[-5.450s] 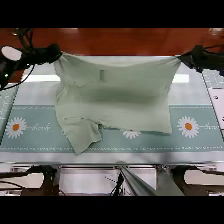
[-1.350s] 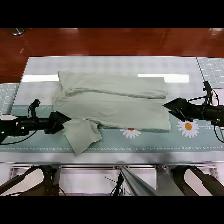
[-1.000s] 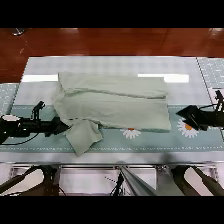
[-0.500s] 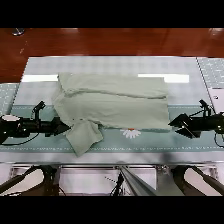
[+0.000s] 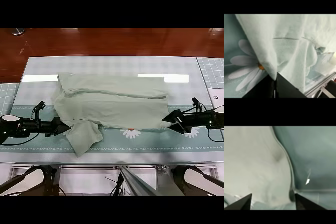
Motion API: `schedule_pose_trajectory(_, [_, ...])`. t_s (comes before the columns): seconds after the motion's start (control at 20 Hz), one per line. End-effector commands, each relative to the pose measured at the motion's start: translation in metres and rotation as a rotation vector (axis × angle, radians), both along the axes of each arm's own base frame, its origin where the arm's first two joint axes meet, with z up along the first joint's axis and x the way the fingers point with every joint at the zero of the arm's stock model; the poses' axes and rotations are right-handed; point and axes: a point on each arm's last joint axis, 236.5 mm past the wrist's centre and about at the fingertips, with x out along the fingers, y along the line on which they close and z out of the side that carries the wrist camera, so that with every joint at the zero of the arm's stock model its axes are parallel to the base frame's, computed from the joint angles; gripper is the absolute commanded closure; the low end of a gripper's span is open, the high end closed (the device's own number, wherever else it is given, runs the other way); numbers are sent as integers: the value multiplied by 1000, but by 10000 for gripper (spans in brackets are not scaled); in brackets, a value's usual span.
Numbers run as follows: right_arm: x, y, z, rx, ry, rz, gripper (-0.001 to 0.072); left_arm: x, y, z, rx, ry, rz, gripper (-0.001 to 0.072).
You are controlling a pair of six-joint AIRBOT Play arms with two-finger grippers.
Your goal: Fold the shirts.
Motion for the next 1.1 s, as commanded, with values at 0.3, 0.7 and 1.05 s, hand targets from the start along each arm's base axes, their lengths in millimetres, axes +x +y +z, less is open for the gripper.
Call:
schedule_pose_trajectory(0.3, [49, 4, 24, -70, -182, 90, 692, 19, 4, 21, -8, -52, -24, 682])
schedule_pose_trajectory(0.7, [127, -19, 80, -108, -315, 107, 692, 136, 36, 91, 9, -227, 109, 682])
schedule_pose_trajectory(1.05, [201, -24, 86, -34, -373, 59, 692, 260, 41, 106, -37, -213, 125, 682])
